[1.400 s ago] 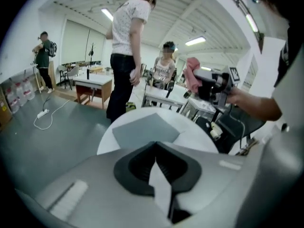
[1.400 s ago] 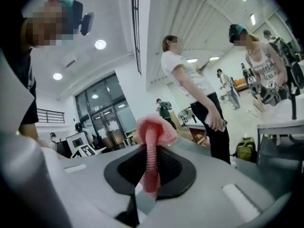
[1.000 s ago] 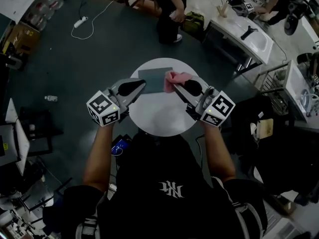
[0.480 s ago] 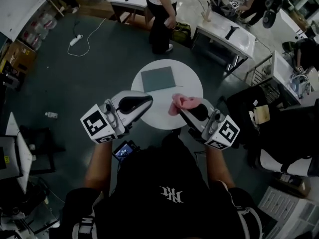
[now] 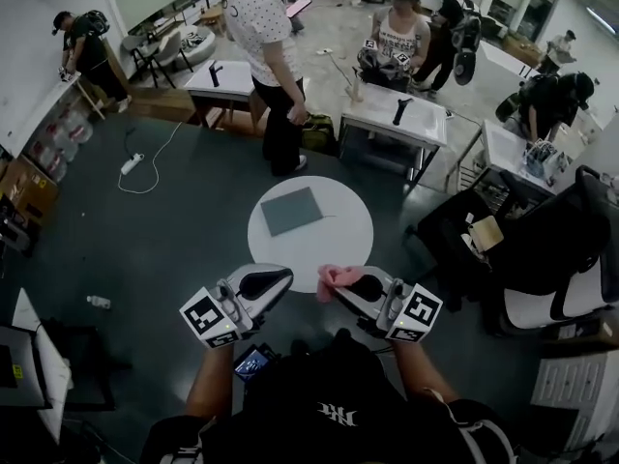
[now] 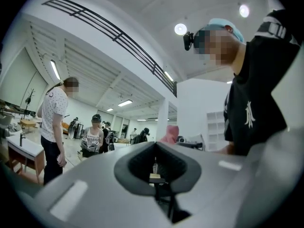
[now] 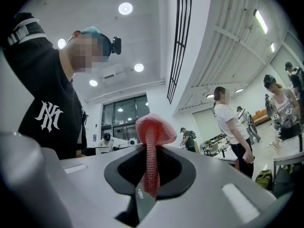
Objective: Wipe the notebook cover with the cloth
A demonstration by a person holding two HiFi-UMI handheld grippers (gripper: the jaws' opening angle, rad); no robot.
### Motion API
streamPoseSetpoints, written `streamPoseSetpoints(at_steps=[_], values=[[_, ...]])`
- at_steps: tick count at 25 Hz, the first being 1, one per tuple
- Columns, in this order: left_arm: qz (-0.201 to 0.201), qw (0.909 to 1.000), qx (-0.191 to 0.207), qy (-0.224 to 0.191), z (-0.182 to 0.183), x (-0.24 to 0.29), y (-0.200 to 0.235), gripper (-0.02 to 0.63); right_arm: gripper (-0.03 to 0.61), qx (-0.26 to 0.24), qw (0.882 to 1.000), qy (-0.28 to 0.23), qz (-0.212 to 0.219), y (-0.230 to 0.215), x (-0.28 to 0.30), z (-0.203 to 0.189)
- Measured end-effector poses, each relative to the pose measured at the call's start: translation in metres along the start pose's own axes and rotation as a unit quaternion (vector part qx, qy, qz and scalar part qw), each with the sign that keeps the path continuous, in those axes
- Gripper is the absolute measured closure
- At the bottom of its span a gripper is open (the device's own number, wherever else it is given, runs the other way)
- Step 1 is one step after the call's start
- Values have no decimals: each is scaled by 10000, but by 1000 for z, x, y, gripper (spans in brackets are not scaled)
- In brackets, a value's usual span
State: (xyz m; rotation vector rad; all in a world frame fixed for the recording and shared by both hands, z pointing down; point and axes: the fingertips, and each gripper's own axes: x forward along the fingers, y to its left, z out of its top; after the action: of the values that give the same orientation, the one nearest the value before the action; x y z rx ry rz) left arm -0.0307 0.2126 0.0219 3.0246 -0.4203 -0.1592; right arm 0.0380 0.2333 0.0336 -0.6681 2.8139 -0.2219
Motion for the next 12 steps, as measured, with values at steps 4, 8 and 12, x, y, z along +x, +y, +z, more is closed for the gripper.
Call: streamPoseSetpoints(at_steps=[4, 8, 12], values=[[120, 9997, 193, 73, 15, 12, -29, 611, 543, -146, 9997, -50, 188, 13, -24, 21], [240, 9997, 11, 98, 13, 35, -67, 611, 543, -205, 9986, -141, 465, 30, -61, 42], [43, 9972, -700, -265, 4, 62, -112, 611, 543, -116, 9965, -372, 735, 50, -108, 51]])
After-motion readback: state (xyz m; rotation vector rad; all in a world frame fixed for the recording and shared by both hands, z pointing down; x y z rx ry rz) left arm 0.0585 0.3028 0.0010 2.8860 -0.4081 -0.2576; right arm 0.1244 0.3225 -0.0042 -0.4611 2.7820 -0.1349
